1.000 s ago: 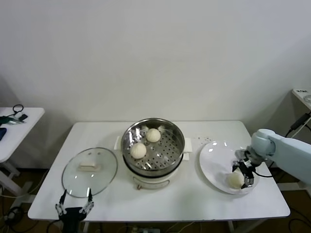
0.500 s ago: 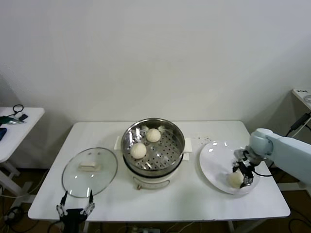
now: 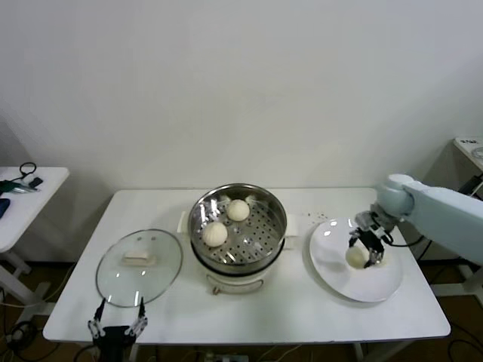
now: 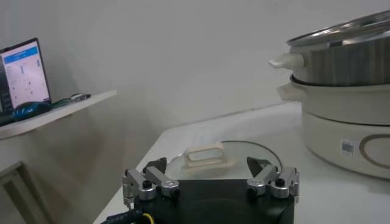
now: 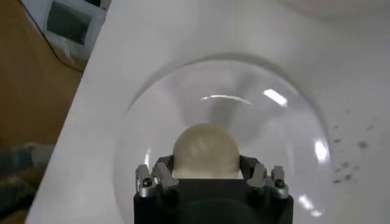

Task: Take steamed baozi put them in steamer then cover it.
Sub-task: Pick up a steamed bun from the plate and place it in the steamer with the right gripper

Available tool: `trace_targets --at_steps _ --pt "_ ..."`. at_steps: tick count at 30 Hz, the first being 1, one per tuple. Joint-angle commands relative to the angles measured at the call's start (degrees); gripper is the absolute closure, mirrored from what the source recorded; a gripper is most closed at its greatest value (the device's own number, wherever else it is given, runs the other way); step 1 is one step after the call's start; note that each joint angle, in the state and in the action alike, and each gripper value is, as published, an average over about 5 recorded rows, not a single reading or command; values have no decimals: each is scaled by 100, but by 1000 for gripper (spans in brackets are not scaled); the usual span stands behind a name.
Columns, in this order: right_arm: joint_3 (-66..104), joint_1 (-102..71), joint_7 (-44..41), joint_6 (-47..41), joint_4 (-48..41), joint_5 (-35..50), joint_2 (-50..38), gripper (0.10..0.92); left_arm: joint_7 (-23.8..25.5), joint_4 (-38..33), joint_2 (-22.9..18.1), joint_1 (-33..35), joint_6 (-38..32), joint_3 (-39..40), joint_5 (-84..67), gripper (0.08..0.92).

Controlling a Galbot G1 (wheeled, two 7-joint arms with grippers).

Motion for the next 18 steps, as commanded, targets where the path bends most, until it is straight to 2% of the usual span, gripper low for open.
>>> trace_targets --at_steps 1,8,18 --pt "-510 1937 -447 1623 -22 -44 1218 330 4 -6 -2 28 -16 3 10 177" --pt "-416 2340 -459 2241 437 -167 2019 330 -17 -24 -36 -13 6 10 -7 177" --pt "-3 1701 -438 2372 963 -677 2895 327 -10 -11 12 37 5 -40 -77 177"
